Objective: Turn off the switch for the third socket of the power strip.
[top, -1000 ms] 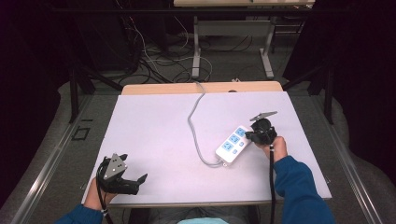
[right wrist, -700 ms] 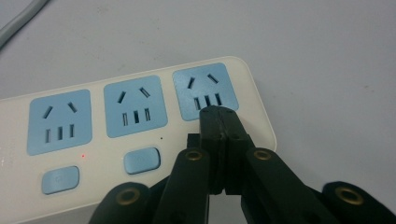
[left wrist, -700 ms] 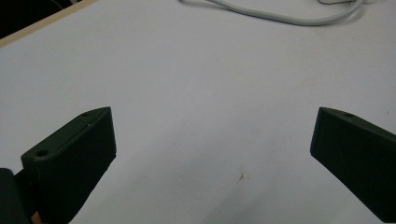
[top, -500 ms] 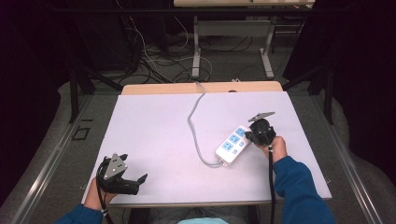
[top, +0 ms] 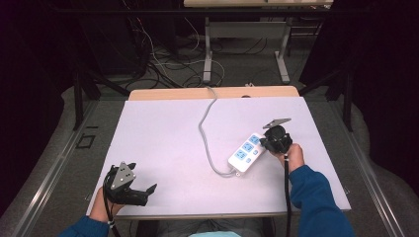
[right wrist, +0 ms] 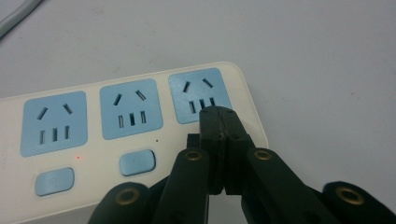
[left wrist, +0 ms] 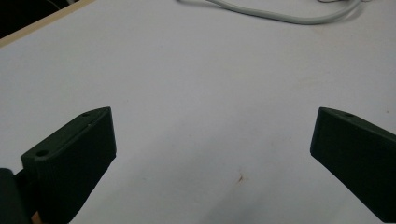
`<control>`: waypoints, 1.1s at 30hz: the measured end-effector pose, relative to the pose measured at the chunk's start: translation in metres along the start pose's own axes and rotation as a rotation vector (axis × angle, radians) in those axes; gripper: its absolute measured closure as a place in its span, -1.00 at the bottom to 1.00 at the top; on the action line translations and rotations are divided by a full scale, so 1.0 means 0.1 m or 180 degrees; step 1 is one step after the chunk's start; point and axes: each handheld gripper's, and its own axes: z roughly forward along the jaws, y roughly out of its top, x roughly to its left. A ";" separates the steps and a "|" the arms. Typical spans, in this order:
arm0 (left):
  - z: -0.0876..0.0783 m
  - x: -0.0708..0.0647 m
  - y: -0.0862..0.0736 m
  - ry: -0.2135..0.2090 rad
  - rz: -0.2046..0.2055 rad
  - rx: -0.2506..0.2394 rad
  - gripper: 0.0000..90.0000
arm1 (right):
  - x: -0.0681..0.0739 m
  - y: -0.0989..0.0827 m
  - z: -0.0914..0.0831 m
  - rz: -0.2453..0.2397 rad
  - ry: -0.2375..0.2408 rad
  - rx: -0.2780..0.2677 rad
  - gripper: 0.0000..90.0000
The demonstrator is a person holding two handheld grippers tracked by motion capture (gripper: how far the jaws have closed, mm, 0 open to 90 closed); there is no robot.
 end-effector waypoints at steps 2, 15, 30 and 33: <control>0.00 0.00 0.00 -0.0014 -0.0031 0.0003 -1.00 | 0.00 0.00 0.00 -0.0038 -0.0054 0.0006 1.00; 0.00 0.00 -0.01 -0.0004 -0.0002 -0.0006 -1.00 | 0.01 0.01 -0.16 -0.0009 0.0065 -0.0184 0.02; -0.01 0.00 -0.01 0.0043 0.0019 -0.0001 -1.00 | 0.05 -0.05 -0.37 0.0026 0.0347 -0.0350 -0.86; -0.01 0.00 -0.01 0.0021 -0.0009 0.0000 -1.00 | 0.05 -0.07 -0.41 -0.0019 0.0380 -0.0366 -0.95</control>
